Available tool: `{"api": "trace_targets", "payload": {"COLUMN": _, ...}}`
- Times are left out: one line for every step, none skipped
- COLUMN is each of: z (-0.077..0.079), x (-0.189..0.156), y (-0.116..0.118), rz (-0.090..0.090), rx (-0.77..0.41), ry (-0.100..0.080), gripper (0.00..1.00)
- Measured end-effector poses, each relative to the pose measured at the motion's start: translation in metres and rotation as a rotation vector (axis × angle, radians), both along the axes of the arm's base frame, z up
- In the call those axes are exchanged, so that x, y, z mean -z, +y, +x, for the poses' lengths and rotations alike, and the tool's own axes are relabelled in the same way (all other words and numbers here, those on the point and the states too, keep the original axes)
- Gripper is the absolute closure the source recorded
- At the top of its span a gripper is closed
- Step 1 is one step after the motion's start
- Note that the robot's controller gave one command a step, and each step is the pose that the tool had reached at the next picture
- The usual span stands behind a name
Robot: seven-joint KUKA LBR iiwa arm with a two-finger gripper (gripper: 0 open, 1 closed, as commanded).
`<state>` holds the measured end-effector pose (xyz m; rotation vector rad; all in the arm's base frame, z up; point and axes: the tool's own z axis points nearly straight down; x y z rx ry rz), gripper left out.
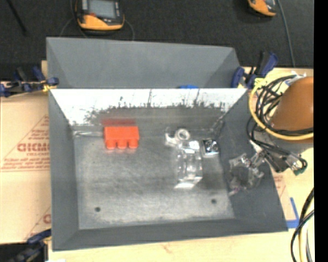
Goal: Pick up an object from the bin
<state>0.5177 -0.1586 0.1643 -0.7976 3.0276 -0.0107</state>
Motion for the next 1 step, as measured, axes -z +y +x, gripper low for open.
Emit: {"api": "trace_targets", "payload": {"z": -0.0213, "x": -0.0853, "y": -0.0038, "rz": 0.0, "rx": 0.011, "ry": 0.002, "gripper": 1.0}}
